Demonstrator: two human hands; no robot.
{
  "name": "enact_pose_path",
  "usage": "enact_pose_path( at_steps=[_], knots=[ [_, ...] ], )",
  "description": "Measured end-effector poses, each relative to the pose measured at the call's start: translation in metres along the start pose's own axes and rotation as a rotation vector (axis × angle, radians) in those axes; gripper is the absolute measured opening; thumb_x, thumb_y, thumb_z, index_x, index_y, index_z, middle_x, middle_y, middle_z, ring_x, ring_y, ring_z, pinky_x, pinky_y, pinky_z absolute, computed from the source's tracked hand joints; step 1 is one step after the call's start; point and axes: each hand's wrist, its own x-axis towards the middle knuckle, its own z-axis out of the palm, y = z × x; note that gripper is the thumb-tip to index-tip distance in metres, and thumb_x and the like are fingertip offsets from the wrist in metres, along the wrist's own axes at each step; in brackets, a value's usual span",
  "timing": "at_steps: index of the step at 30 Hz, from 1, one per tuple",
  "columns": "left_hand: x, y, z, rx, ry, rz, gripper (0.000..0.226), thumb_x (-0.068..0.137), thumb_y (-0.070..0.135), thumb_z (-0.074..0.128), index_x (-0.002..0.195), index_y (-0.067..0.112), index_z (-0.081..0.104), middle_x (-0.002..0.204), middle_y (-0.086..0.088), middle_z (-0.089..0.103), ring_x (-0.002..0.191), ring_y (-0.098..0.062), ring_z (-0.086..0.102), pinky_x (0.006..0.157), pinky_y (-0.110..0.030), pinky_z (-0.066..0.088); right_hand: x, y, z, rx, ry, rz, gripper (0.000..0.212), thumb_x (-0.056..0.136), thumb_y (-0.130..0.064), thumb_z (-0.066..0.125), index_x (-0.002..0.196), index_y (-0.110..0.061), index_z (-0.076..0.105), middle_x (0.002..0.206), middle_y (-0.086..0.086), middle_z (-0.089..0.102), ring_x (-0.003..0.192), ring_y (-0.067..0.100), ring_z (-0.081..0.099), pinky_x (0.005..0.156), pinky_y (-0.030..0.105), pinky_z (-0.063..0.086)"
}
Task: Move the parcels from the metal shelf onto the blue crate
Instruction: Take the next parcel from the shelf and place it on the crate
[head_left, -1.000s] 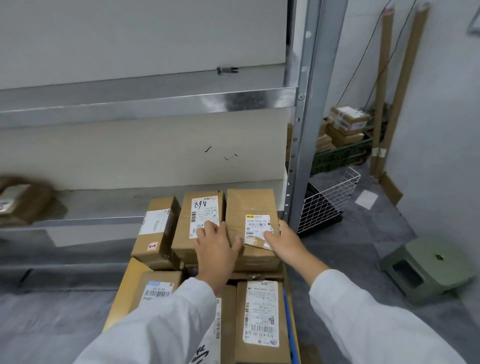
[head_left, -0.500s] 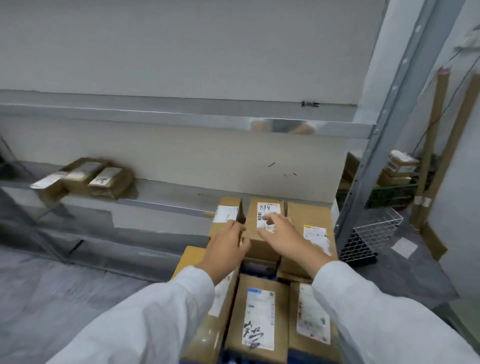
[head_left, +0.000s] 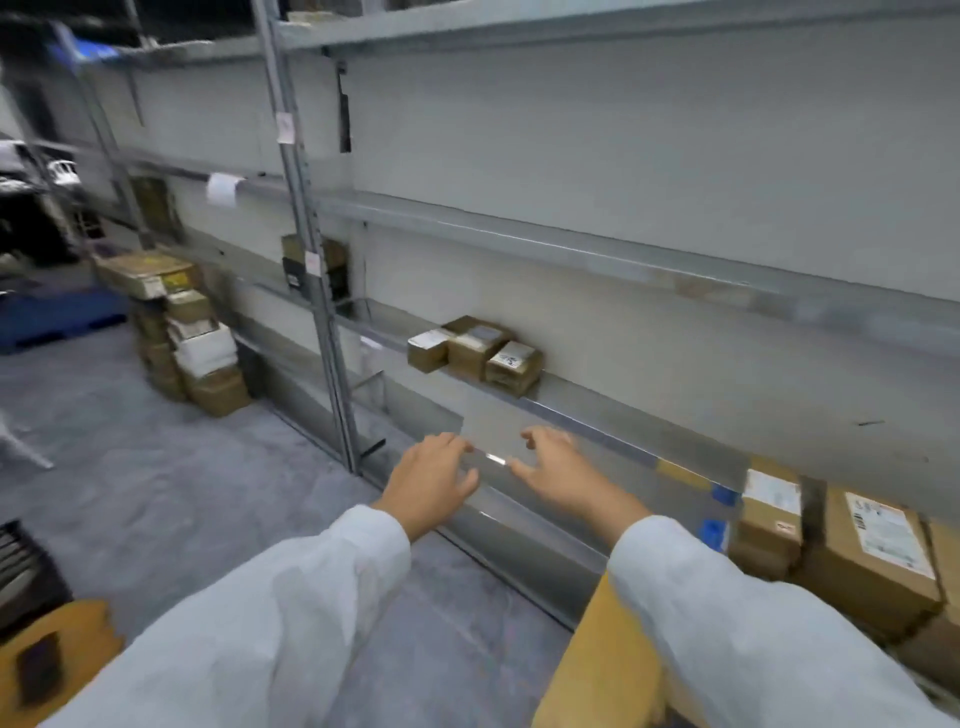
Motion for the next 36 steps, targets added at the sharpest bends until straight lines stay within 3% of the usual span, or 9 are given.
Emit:
enact_pose_path(
  at_steps=[7,18,36],
  knots=[
    [-0.029,-0.106,-0.045,-0.003,0.056,-0.088,0.042,0.095,0.036,0.052,0.132,0.016,0.054,0.127,-0.001,0.059,0.117,-0.019,0.053,0.098,-0.032,0.042,0.027,-0.099,0.062,-0.057,-0.002,-0.064,0.058,0.095,-0.039,0.054,0.142,-0.008,0.041,0.141,0.01,0.046,0.135,0.024,0.036,0.11,0.037,0.034],
    [0.006,-0.164,-0.053,0.067,0.102,-0.047,0.04,0.094,0.036,0.052,0.128,0.015,0.056,0.122,0.0,0.06,0.107,-0.018,0.054,0.09,-0.031,0.045,0.095,-0.134,0.107,-0.09,0.001,-0.073,0.053,0.093,-0.04,0.052,0.136,-0.009,0.044,0.138,0.01,0.046,0.131,0.025,0.037,0.105,0.042,0.04],
    [0.244,-0.283,-0.006,0.104,-0.004,0.053,0.043,0.096,0.039,0.052,0.133,0.018,0.051,0.128,0.002,0.056,0.12,-0.014,0.049,0.1,-0.027,0.039,0.34,-0.111,0.129,0.003,0.03,0.082,0.051,0.095,-0.037,0.051,0.138,-0.01,0.043,0.139,0.01,0.046,0.133,0.026,0.037,0.106,0.04,0.037]
  ],
)
